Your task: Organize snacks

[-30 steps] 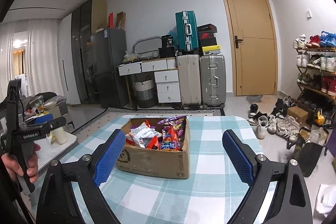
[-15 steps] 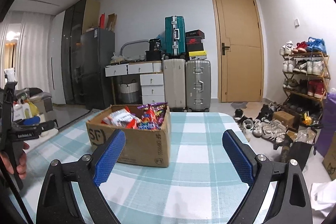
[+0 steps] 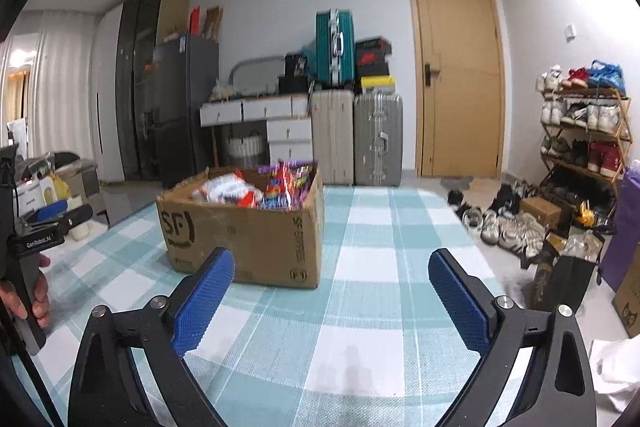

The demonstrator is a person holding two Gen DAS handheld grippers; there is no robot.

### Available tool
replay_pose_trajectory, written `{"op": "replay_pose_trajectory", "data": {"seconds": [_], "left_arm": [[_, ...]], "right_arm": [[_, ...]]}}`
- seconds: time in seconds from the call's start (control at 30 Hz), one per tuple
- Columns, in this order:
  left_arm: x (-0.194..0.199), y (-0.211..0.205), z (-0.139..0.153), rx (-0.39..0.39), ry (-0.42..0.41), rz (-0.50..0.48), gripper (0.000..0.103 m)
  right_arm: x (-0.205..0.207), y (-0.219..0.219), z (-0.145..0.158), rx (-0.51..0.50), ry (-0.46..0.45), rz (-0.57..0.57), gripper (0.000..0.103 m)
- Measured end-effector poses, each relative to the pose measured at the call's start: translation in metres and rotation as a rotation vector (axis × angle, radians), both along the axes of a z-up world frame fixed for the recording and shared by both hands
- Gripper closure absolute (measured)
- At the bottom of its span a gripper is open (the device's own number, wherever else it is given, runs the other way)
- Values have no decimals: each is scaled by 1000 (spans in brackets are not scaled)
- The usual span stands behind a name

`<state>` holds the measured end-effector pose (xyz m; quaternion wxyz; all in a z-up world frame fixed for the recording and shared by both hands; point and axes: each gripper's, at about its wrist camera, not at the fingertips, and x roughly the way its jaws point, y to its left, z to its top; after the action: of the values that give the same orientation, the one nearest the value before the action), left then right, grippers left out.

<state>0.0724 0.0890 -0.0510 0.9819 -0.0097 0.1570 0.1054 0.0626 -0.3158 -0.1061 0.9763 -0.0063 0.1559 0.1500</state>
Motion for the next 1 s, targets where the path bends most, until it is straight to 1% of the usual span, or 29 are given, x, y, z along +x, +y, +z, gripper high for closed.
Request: {"op": "replay_pose_trajectory", "data": {"seconds": [0.13, 0.23, 1.0], "left_arm": [[0, 2, 1, -12, -2, 16, 1], [-3, 3, 1, -17, -10, 18, 1], [-3, 3, 1, -18, -11, 16, 1]], "right_arm": [[-4, 4, -1, -15, -26, -6, 1], [0, 4, -3, -15, -11, -16, 1], [-3, 3, -3, -16, -18, -21, 0]]}}
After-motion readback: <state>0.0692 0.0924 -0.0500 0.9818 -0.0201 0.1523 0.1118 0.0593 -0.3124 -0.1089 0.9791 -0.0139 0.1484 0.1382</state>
